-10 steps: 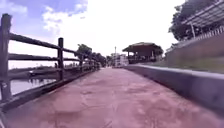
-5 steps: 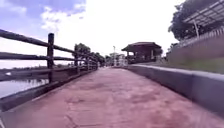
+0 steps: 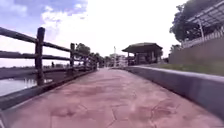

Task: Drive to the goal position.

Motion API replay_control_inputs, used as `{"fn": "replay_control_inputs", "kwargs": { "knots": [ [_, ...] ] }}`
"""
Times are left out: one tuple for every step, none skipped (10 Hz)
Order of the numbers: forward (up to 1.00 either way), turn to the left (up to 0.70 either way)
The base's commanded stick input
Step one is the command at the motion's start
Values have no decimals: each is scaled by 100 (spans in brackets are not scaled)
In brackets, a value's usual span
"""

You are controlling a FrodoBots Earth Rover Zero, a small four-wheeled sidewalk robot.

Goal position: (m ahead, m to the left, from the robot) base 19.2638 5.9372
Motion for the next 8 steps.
{"fn": "replay_control_inputs", "kwargs": {
  "knots": [
    [100, 0],
    [100, 0],
    [100, 0],
    [100, 0],
    [100, 0],
    [100, 0],
    [100, 0],
    [100, 0]
  ]
}}
